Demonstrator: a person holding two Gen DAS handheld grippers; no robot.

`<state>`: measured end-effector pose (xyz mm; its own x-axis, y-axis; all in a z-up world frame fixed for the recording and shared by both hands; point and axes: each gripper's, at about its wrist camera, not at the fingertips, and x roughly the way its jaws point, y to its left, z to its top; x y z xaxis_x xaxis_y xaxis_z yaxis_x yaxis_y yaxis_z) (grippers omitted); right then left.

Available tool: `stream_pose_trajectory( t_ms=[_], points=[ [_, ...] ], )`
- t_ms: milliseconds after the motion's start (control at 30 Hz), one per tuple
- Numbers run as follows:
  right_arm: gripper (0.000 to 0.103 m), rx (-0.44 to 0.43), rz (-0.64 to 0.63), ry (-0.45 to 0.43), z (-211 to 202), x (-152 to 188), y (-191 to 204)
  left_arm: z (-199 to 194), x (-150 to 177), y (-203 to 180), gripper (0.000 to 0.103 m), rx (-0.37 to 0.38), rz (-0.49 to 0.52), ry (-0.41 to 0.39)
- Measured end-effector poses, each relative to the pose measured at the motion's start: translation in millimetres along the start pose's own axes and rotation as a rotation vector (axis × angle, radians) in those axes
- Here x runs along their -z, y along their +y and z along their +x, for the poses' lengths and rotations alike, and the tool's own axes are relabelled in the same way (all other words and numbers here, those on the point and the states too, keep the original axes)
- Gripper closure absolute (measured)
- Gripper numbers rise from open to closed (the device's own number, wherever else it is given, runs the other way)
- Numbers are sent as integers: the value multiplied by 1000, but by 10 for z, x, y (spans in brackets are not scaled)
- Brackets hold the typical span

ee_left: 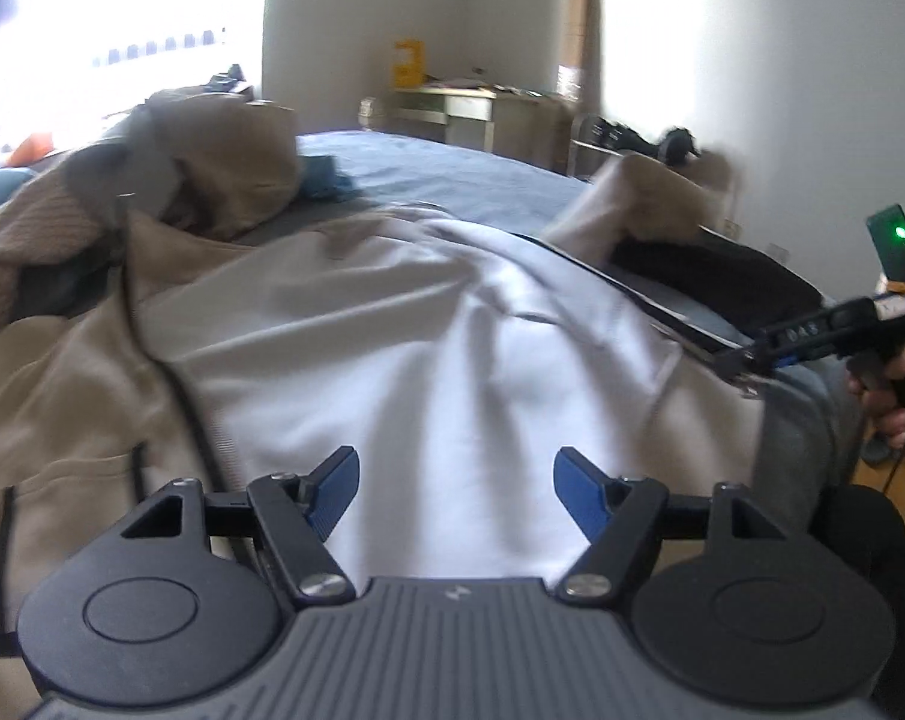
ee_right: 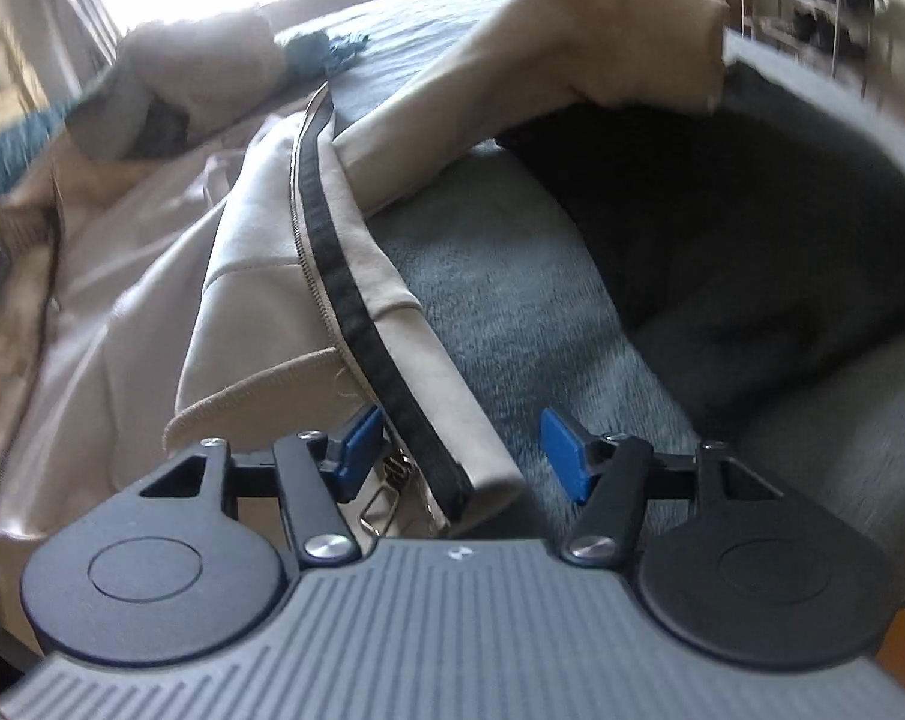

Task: Fold clothes

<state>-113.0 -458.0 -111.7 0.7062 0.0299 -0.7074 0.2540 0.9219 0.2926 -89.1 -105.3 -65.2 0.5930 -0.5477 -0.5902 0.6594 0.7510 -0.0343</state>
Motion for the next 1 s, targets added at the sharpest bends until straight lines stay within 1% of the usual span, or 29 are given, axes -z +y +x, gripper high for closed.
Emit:
stream_pose_trajectory(
  t_ms=[33, 100, 167, 200, 300, 367, 400, 433, 467, 500, 533, 567, 633, 700, 800, 867, 900, 1000],
  points=[
    [45, -27, 26, -8, -16, 0, -62, 32, -3, -69, 30, 16, 12, 3],
    [44, -117, 117, -29, -60, 5, -233, 75, 5, -206, 30, 42, 50, 6],
    [44, -222, 250, -42, -70, -12, -438, 105, 19, -330, 30, 64, 85, 2],
    [44, -233, 255, -39, -41, -26, -450, 121, 21, -388, 30, 74, 101, -1],
    [47, -240, 222, -25, 68, -71, -417, 189, 28, -533, 30, 81, 140, 8],
    [47, -245, 201, -15, 140, -101, -395, 227, 34, -622, 30, 72, 165, 16],
    [47, -239, 149, -9, 150, -112, -311, 247, 31, -657, 30, 68, 173, 21],
    [54, -241, 112, 0, 156, -106, -245, 269, 26, -675, 30, 67, 177, 26],
    [72, -245, 80, 11, 163, -95, -187, 293, 25, -691, 30, 67, 179, 31],
    [80, -249, 48, 22, 170, -84, -130, 313, 27, -699, 30, 68, 181, 36],
    [91, -250, 31, 20, 161, -63, -125, 331, 31, -705, 30, 69, 182, 41],
    [94, -244, 15, 5, 135, -51, -113, 354, 34, -714, 30, 71, 184, 47],
    [96, -235, 29, -34, 45, -55, -144, 396, 44, -732, 30, 78, 191, 61],
    [96, -243, 82, -83, -95, -73, -221, 434, 59, -761, 30, 90, 202, 75],
    [96, -254, 152, -127, -259, -63, -350, 530, 96, -824, 28, 97, 228, 98],
    [96, -234, 177, -128, -308, -23, -492, 621, 121, -831, 28, 97, 221, 118],
    [96, -216, 197, -118, -306, 11, -555, 668, 130, -816, 27, 103, 202, 132],
    [96, -206, 278, -72, -157, 110, -725, 742, 130, -750, 24, 122, 147, 141]
  ],
)
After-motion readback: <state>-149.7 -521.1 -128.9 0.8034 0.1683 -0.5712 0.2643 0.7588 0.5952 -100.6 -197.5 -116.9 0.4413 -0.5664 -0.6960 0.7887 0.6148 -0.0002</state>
